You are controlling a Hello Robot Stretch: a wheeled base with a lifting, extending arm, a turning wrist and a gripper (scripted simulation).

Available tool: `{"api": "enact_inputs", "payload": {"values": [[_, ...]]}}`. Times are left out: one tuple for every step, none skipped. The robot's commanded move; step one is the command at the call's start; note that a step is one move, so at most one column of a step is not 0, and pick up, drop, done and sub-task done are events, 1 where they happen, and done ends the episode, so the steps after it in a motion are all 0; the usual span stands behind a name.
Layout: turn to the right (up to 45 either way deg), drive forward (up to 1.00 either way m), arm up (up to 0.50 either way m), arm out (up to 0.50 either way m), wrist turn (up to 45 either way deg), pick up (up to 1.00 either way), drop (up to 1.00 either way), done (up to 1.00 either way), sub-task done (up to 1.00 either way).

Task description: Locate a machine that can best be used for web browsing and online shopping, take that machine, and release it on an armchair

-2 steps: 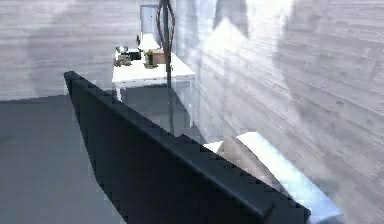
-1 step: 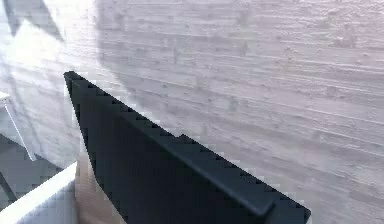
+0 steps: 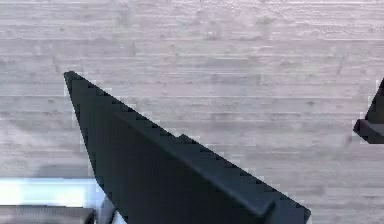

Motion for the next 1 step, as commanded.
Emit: {"api": "enact_inputs", "payload": {"values": [[0.0, 0.15, 0.0, 0.0, 0.0, 0.0, 0.0, 0.0, 0.0]]}}
